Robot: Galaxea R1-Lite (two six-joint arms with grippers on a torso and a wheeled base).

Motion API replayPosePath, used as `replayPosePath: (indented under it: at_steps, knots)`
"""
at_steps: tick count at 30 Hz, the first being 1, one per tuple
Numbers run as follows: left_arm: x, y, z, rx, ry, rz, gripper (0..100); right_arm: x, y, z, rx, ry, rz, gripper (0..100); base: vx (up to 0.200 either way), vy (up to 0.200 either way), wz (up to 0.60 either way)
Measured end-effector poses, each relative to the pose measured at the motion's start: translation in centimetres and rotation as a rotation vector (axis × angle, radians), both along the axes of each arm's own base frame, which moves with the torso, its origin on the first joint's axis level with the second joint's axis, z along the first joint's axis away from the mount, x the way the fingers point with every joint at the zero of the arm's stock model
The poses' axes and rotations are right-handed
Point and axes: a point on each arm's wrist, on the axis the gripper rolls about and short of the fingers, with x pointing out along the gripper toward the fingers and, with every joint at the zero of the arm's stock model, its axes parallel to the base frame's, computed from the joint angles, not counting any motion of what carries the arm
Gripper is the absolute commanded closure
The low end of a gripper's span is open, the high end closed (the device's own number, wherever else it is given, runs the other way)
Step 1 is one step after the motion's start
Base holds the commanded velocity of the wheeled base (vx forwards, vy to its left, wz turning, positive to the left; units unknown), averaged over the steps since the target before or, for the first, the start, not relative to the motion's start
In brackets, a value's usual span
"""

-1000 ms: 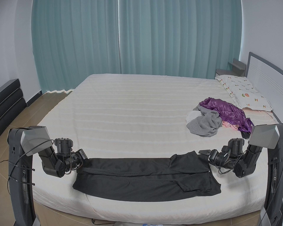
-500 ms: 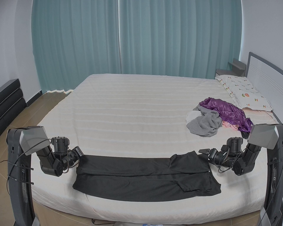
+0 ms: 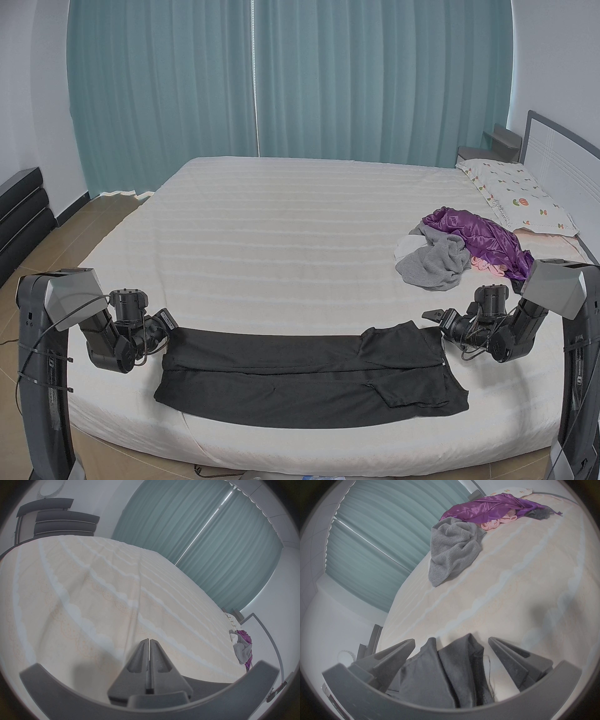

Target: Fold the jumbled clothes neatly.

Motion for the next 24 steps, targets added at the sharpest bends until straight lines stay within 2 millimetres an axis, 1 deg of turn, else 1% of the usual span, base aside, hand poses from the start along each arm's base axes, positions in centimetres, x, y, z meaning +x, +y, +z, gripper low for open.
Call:
replayPosePath:
  at_steps: [2,3,11,15,24]
  knots:
    - [0.0,0.0,0.0,0.000,0.001,0.000,100,0.3,0.0,-0.1,-0.012,-0.005,-0.014,0,0.000,0.000,0.00]
    - [0.0,0.0,-0.1,0.000,0.001,0.000,100,0.4,0.1,-0.2,-0.017,-0.007,-0.016,100,0.000,0.000,0.00]
    - [0.0,0.0,-0.2,0.001,0.004,-0.001,100,0.6,0.5,-0.8,-0.027,0.005,-0.008,100,0.000,0.000,0.00]
    - [0.0,0.0,-0.2,0.001,0.004,-0.001,100,0.7,0.5,-0.8,-0.025,-0.004,-0.009,100,0.000,0.000,0.00]
    - [0.3,0.0,-0.1,0.001,-0.005,-0.001,100,1.4,-0.5,-0.3,-0.009,-0.031,-0.044,100,0.000,0.000,0.00]
